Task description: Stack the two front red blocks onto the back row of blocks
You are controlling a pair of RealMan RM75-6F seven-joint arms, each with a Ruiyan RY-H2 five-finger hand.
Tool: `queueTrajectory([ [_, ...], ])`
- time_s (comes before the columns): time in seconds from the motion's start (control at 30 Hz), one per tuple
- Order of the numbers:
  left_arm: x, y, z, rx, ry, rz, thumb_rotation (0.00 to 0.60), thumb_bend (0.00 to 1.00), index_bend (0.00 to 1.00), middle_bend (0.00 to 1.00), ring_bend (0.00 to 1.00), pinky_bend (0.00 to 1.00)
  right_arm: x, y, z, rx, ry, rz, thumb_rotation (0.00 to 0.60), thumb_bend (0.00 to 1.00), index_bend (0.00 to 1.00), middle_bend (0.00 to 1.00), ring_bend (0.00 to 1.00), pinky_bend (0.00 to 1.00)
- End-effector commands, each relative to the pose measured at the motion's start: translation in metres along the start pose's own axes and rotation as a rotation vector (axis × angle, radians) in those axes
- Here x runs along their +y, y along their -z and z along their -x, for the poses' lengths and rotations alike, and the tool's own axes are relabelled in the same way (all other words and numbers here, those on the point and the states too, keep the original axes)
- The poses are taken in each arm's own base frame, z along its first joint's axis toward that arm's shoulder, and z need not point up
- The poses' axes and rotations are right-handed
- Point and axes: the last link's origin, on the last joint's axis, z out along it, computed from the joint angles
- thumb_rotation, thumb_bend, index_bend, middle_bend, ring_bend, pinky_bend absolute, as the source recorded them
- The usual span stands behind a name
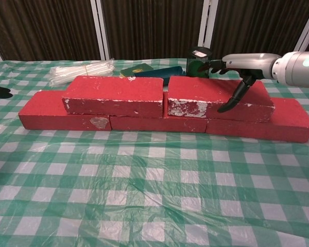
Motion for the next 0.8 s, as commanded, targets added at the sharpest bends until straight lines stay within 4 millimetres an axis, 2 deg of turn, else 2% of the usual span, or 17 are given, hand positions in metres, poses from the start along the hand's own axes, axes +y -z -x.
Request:
queueTrajectory([
  [0.03,0.000,0.000,0.000,0.001,0.000,0.000,0.600,0.29,0.00,0.00,0.00,0.01,0.002,0.012,-0.007,0.029,-0.014,-0.015,0.600,0.07,0.00,0.03,0.00,0.14],
  [0.17,0.000,0.001,-0.001,0.007,-0.001,0.001,0.600,0.29,0.00,0.00,0.00,0.01,0.016,0.039,-0.020,0.082,-0.031,-0.018,0.600,0.07,0.00,0.02,0.00,0.10],
  [0.4,0.004,0.003,-0.002,0.013,-0.007,0.011,0.600,0.29,0.00,0.00,0.00,0.01,0.077,0.092,-0.038,0.162,0.066,0.092,0.600,0.07,0.00,0.01,0.00,0.06],
  [0.47,0.005,0.003,-0.003,0.016,-0.010,0.013,0.600,0.29,0.00,0.00,0.00,0.01,0.094,0.101,-0.039,0.172,0.094,0.130,0.598,0.07,0.04,0.01,0.00,0.05],
  [0.53,0.005,0.003,-0.003,0.019,-0.012,0.012,0.600,0.29,0.00,0.00,0.00,0.01,0.112,0.108,-0.038,0.176,0.108,0.174,0.576,0.07,0.11,0.01,0.00,0.05],
  [0.6,0.006,0.003,-0.002,0.019,-0.014,0.011,0.600,0.29,0.00,0.00,0.00,0.01,0.125,0.111,-0.034,0.165,0.105,0.210,0.547,0.13,0.19,0.01,0.00,0.05],
  [0.7,0.007,0.001,-0.001,0.016,-0.017,0.009,0.600,0.29,0.00,0.00,0.00,0.01,0.137,0.108,-0.027,0.146,0.121,0.236,0.531,0.24,0.22,0.01,0.00,0.04],
  [0.8,0.007,0.000,0.000,0.014,-0.021,0.009,0.600,0.29,0.00,0.00,0.00,0.01,0.143,0.100,-0.020,0.128,0.133,0.244,0.527,0.32,0.24,0.01,0.00,0.04],
])
